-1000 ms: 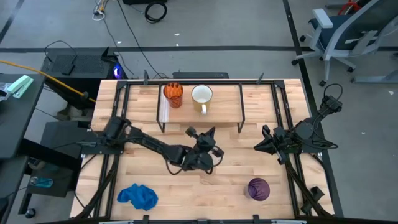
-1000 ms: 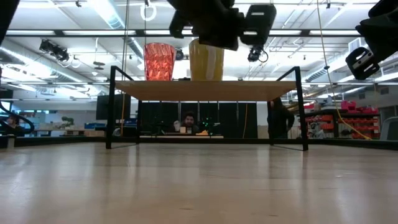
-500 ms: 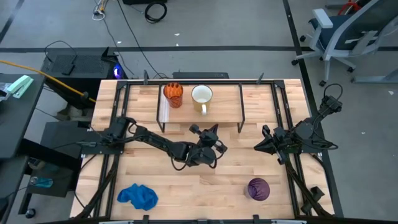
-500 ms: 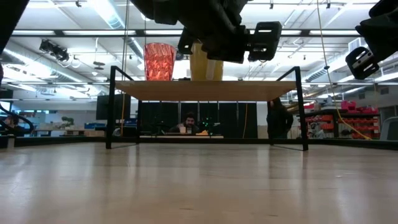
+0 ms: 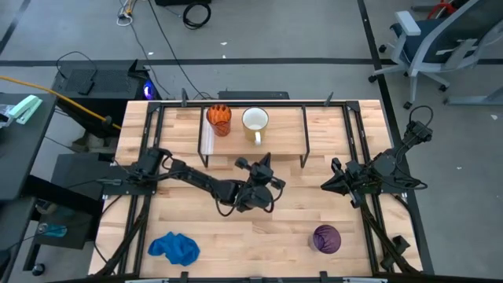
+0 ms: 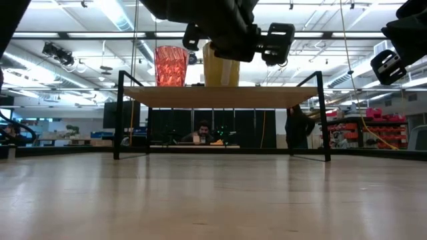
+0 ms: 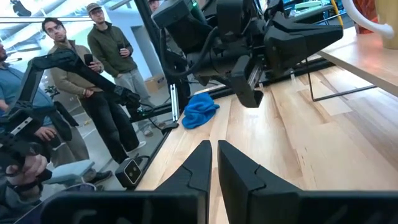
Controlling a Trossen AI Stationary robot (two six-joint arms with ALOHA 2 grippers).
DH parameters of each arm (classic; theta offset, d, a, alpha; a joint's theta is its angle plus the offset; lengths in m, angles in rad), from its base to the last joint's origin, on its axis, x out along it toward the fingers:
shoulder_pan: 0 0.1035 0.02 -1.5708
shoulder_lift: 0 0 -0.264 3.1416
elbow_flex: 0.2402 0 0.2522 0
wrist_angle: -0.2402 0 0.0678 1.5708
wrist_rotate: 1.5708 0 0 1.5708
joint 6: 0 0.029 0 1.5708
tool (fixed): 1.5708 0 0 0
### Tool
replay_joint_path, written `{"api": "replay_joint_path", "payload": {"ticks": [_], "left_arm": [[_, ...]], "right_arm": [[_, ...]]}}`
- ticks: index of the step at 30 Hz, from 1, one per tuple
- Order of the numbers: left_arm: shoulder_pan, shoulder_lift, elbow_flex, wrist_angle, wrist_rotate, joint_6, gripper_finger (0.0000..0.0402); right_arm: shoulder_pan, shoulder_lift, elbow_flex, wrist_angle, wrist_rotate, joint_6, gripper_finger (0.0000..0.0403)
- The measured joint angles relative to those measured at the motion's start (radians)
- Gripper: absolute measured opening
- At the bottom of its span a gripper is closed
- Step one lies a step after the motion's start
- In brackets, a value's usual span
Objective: Stack small to large cups/mugs on shelf
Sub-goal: Put the yellow mug on the shelf
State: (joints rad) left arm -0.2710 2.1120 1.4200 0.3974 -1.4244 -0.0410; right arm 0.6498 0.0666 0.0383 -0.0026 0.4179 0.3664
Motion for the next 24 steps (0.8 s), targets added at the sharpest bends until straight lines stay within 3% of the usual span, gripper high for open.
{"api": "replay_joint_path", "payload": {"ticks": [24], "left_arm": [[0.019,0.0,0.0,0.002,-0.094,0.027,0.0005]], "right_arm": [[0.0,0.0,0.0,-0.001,0.0,0.0,0.0034]]}}
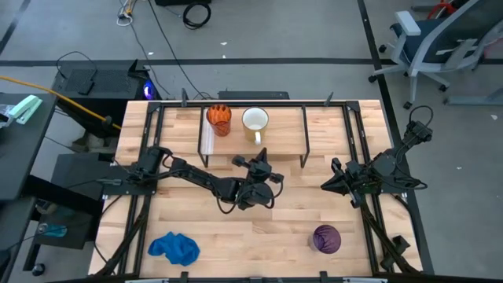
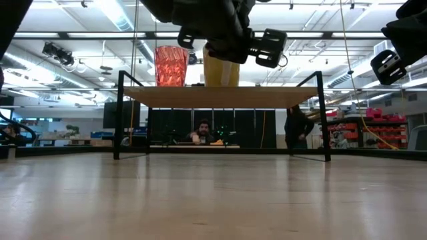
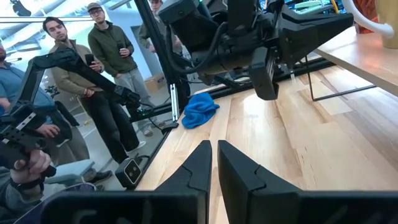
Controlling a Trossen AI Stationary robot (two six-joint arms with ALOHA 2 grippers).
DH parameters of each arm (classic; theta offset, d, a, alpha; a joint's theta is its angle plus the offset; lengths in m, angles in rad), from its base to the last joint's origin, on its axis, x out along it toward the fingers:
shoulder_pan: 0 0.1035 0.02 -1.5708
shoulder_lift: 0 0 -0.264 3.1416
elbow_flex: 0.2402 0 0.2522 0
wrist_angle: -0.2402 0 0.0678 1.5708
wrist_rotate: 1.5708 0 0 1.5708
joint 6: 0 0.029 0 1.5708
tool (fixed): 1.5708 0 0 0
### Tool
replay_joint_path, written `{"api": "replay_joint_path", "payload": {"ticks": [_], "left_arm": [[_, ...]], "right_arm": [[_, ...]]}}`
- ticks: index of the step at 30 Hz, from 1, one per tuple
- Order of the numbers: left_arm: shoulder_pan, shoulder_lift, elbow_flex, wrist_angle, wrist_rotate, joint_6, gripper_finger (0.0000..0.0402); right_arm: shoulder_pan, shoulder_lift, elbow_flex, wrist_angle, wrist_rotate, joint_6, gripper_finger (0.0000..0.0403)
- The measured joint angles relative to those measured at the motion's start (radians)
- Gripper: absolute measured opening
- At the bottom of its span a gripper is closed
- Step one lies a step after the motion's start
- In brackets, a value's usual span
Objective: Stack small to large cups/mugs on shelf
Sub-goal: Put the yellow mug on the shelf
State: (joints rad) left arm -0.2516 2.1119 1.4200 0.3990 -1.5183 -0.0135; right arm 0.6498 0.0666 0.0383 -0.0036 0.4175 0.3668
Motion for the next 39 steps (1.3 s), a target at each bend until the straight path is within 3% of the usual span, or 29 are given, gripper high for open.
{"api": "replay_joint_path", "payload": {"ticks": [21,30,39], "left_arm": [[0.011,0.0,0.0,-0.007,-0.051,0.0,0.0006],[0.029,-0.001,0.0,-0.007,0.072,-0.027,0.0005],[0.055,-0.001,0.0,-0.006,0.069,-0.027,0.0005]], "right_arm": [[0.0,0.0,0.0,-0.003,0.0,0.005,0.0034],[0.0,0.0,0.0,-0.005,0.0,0.005,0.0034],[0.0,0.0,0.0,-0.005,0.0,0.005,0.0034]]}}
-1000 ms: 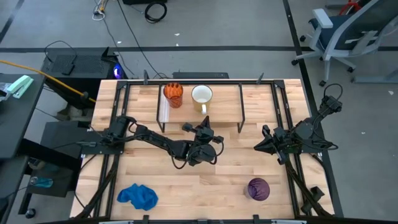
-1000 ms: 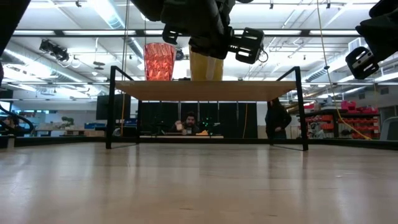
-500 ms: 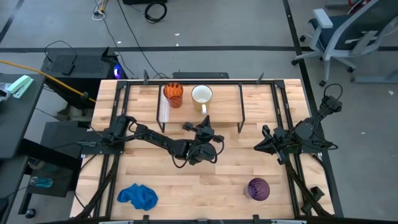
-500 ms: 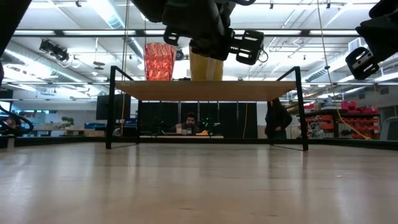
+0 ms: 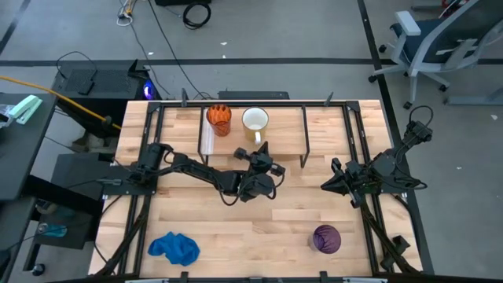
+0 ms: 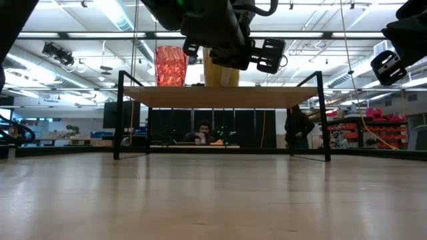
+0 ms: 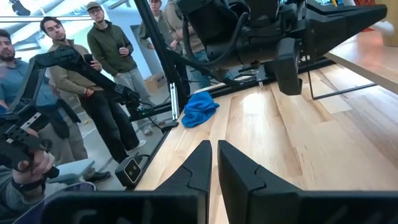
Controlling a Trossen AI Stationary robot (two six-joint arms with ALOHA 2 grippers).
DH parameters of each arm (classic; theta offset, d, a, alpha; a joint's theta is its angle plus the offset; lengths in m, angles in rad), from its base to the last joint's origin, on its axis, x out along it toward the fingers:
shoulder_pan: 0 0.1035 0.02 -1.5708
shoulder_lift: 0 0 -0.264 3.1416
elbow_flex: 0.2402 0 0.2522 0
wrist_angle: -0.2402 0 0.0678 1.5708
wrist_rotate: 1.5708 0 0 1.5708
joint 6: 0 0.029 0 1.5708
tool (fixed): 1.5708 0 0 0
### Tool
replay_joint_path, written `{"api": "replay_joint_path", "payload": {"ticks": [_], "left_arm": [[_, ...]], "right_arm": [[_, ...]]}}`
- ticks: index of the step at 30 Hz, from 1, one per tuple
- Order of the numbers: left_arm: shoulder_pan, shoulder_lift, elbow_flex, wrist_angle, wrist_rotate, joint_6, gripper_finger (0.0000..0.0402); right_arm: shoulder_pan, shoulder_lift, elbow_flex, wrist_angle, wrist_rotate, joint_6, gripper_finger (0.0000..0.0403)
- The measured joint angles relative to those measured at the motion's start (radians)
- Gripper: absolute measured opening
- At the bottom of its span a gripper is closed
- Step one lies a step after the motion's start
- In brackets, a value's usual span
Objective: Stack small to large cups/mugs on shelf
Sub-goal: Put the yellow mug on the shelf
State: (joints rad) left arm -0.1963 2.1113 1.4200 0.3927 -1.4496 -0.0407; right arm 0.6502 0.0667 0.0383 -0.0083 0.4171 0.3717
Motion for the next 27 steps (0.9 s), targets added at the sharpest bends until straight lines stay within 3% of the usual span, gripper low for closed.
{"api": "replay_joint_path", "payload": {"ticks": [6,27], "left_arm": [[-0.002,0.0,0.0,0.0,-0.072,0.02,0.0009],[-0.011,0.0,0.0,0.0,-0.103,0.027,0.0007]], "right_arm": [[0.0,0.0,0.0,-0.001,0.0,0.0,0.0034],[0.0,0.0,0.0,-0.003,-0.007,0.0,0.0034]]}}
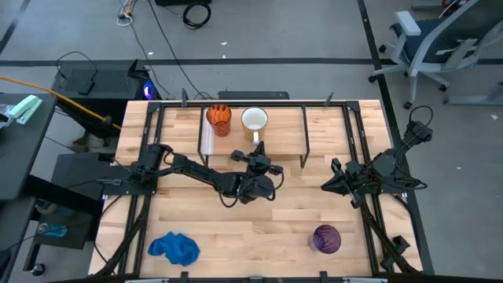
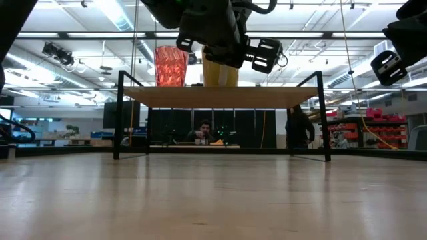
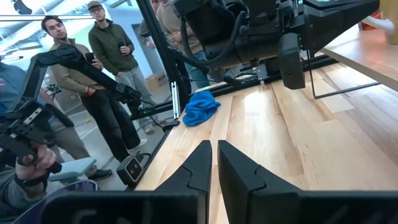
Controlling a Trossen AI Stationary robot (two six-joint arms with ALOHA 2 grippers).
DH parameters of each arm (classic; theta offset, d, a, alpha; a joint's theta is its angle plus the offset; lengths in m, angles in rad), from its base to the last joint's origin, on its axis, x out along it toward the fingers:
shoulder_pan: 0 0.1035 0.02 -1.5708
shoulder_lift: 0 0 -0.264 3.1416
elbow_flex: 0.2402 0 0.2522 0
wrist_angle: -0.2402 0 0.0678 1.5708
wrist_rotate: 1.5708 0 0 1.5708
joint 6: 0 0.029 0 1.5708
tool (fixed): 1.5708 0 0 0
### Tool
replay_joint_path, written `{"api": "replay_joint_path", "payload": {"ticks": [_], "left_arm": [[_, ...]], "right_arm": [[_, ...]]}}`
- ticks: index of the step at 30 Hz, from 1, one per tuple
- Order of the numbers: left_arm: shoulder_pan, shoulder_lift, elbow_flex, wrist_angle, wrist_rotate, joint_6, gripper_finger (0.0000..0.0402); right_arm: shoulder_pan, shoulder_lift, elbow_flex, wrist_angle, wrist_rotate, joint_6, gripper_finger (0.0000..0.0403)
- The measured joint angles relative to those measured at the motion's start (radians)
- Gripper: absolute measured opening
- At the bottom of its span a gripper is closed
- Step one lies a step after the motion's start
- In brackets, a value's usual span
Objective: Stack small to large cups/mugs on shelf
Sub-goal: Put the yellow mug on the shelf, then put the purple cup on the shelf
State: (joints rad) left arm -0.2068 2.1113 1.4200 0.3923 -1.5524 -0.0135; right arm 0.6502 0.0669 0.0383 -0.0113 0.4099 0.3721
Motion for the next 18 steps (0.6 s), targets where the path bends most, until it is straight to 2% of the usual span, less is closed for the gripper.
{"api": "replay_joint_path", "payload": {"ticks": [4,11,18], "left_arm": [[-0.016,0.0,0.0,0.0,0.0,0.001,0.0008],[-0.101,-0.018,0.001,0.002,0.002,0.009,0.0048],[-0.243,-0.106,0.001,0.006,-0.019,0.235,0.0058]], "right_arm": [[0.0,0.0,0.0,0.0,0.0,0.0,0.0034],[0.0,0.0,0.0,0.0,0.0,0.0,0.0034],[0.0,0.001,0.0,-0.001,-0.016,0.004,0.0034]]}}
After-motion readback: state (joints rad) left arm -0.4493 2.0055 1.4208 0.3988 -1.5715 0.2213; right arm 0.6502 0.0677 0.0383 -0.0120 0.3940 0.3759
